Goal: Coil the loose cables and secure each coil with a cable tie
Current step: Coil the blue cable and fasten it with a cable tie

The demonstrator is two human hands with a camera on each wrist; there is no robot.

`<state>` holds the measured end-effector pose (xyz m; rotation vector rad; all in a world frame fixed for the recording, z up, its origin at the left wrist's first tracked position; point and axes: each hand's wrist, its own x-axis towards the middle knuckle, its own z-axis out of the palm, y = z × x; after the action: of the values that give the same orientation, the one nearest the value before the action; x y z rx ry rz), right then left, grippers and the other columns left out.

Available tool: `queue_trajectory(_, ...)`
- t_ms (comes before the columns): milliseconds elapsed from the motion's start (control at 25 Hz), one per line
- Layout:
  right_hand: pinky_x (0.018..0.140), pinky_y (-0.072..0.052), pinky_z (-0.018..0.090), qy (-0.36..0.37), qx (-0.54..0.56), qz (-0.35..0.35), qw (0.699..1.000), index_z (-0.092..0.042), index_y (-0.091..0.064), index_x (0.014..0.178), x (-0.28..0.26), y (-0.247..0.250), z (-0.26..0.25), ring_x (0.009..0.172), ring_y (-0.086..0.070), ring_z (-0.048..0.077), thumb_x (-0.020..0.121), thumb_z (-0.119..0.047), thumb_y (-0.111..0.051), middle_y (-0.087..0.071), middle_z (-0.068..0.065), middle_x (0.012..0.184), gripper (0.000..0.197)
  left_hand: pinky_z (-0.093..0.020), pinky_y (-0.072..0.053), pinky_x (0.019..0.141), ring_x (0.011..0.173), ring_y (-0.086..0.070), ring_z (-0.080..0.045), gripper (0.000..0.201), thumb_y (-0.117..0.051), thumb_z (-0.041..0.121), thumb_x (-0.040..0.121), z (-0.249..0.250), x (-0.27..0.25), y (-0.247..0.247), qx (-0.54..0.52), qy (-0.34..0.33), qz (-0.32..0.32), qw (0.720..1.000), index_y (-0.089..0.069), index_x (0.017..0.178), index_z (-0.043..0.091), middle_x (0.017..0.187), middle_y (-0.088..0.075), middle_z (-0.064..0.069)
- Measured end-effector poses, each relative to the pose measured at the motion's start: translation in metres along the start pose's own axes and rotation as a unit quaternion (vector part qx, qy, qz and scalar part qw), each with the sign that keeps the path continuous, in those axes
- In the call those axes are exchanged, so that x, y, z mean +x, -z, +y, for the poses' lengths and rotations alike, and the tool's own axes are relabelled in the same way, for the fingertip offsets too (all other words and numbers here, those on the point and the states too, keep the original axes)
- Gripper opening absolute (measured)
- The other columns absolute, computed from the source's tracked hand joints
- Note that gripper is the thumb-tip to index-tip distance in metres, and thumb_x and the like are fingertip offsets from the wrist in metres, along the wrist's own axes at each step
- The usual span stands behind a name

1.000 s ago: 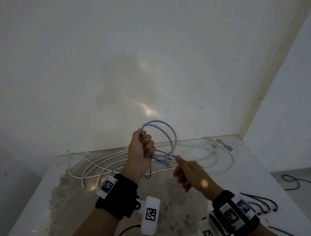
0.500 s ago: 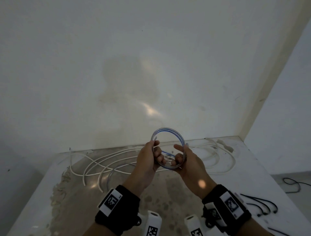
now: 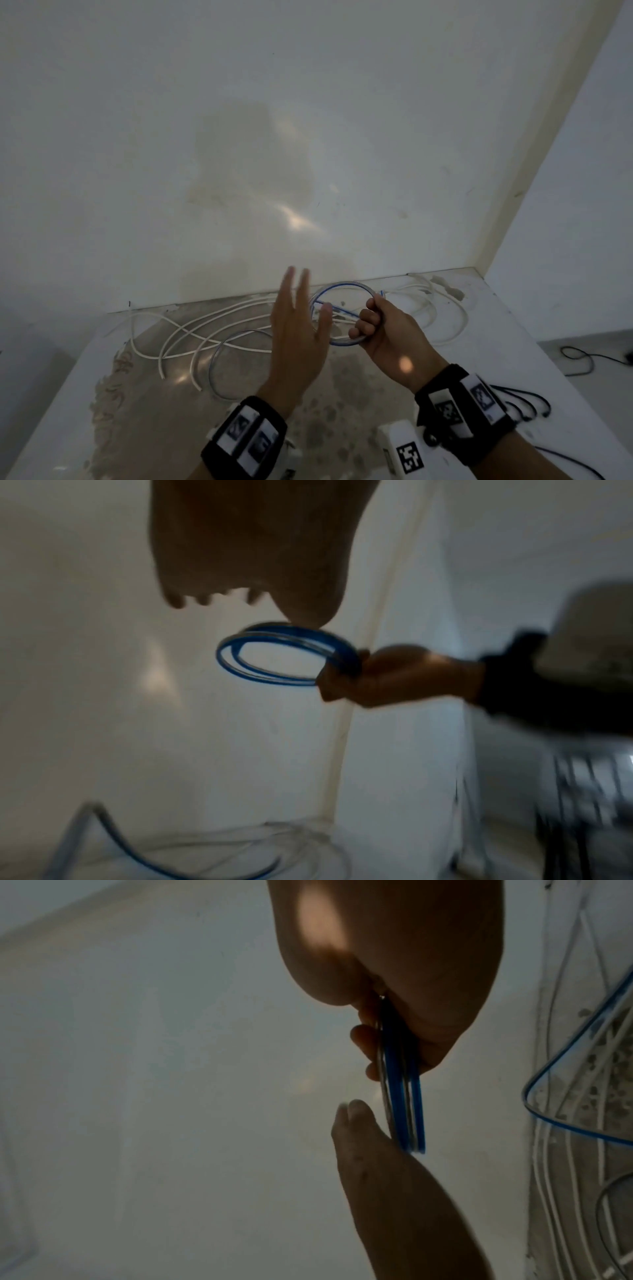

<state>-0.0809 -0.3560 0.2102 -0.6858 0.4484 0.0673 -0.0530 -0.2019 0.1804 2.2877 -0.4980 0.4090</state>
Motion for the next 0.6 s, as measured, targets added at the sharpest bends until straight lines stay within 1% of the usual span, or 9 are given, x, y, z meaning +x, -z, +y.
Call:
queue_trajectory(40,0.047,-0.046,0.03,0.004,0.002,0.002,1.0,-0.013,-0.047,0.074,0.0,0.003,-0.003,0.039,-0.035,0.013,0.106,-0.025,-0.04,-0.034,-0.002,0.051,0.035,-0.038,-0.019,0.118,0.141,-0.035,-0.018,0.041,-0.034,0.039,0.102,0.002,-0.004,-0.001,0.031,-0.11,-0.012,0.993,-0.053,0.133,0.02,0.141,-0.051,-0.001)
queue_trajectory(80,0.047,-0.045,0.03,0.009,-0.001,0.006,1.0,-0.013,-0.046,0.075,0.0,0.006,-0.006,0.039,-0.035,0.013,0.106,-0.025,-0.039,-0.034,-0.002,0.051,0.034,-0.041,-0.026,0.115,0.126,-0.05,-0.016,0.041,-0.029,0.04,0.103,0.004,-0.006,-0.002,0.036,-0.17,-0.06,0.983,-0.063,0.113,0.022,0.12,-0.064,0.002)
queue_trajectory(120,0.049,-0.044,0.03,0.014,-0.011,0.012,1.0,-0.013,-0.046,0.075,0.0,0.011,-0.011,0.041,-0.035,0.013,0.106,-0.025,-0.038,-0.034,-0.002,0.052,0.034,-0.04,-0.037,0.105,0.103,-0.059,-0.015,0.047,-0.024,0.043,0.103,0.007,-0.007,-0.004,0.03,-0.184,-0.12,0.975,-0.065,0.095,0.022,0.097,-0.068,0.003)
queue_trajectory(160,0.052,-0.043,0.03,0.014,-0.03,0.018,0.999,-0.014,-0.045,0.075,0.0,0.017,-0.016,0.044,-0.037,0.014,0.106,-0.026,-0.037,-0.035,-0.002,0.052,0.035,-0.036,-0.043,0.089,0.084,-0.058,-0.015,0.052,-0.021,0.047,0.102,0.012,-0.008,-0.005,0.027,-0.171,-0.18,0.968,-0.063,0.085,0.022,0.082,-0.066,0.003)
queue_trajectory(200,0.056,-0.041,0.031,0.01,-0.055,0.022,0.998,-0.014,-0.045,0.075,-0.001,0.022,-0.019,0.048,-0.039,0.015,0.107,-0.027,-0.036,-0.036,-0.001,0.053,0.035,-0.032,-0.041,0.076,0.073,-0.055,-0.016,0.052,-0.02,0.05,0.101,0.014,-0.009,-0.007,0.028,-0.158,-0.229,0.96,-0.061,0.083,0.023,0.074,-0.062,0.002)
queue_trajectory(240,0.06,-0.04,0.031,0.002,-0.081,0.025,0.996,-0.014,-0.046,0.076,-0.002,0.029,-0.023,0.052,-0.042,0.016,0.107,-0.029,-0.036,-0.039,-0.001,0.055,0.035,-0.031,-0.038,0.068,0.067,-0.052,-0.016,0.049,-0.021,0.05,0.101,0.017,-0.009,-0.009,0.027,-0.152,-0.262,0.953,-0.06,0.085,0.025,0.071,-0.06,0.002)
queue_trajectory(320,0.062,-0.041,0.034,-0.017,-0.123,0.031,0.992,-0.015,-0.048,0.077,-0.003,0.042,-0.027,0.058,-0.049,0.018,0.106,-0.032,-0.038,-0.046,0.0,0.058,0.035,-0.031,-0.037,0.063,0.061,-0.05,-0.011,0.038,-0.024,0.044,0.104,0.025,-0.011,-0.015,0.001,-0.138,-0.317,0.938,-0.058,0.094,0.03,0.067,-0.055,0.004)
queue_trajectory(440,0.059,-0.043,0.034,-0.037,-0.153,0.045,0.987,-0.014,-0.053,0.077,-0.006,0.055,-0.03,0.062,-0.057,0.019,0.104,-0.032,-0.043,-0.058,0.003,0.064,0.033,-0.023,-0.036,0.062,0.058,-0.046,-0.005,0.034,-0.025,0.04,0.105,0.045,-0.011,-0.026,-0.083,-0.075,-0.391,0.914,-0.055,0.093,0.035,0.066,-0.05,0.009)
queue_trajectory(600,0.063,-0.046,0.032,-0.025,-0.246,0.058,0.967,-0.012,-0.059,0.088,-0.011,0.069,-0.038,0.063,-0.059,0.017,0.104,-0.035,-0.044,-0.064,0.002,0.07,0.031,-0.024,-0.041,0.063,0.061,-0.048,-0.007,0.036,-0.025,0.045,0.104,0.057,-0.011,-0.05,-0.094,-0.049,-0.429,0.897,-0.051,0.087,0.027,0.071,-0.051,0.008)
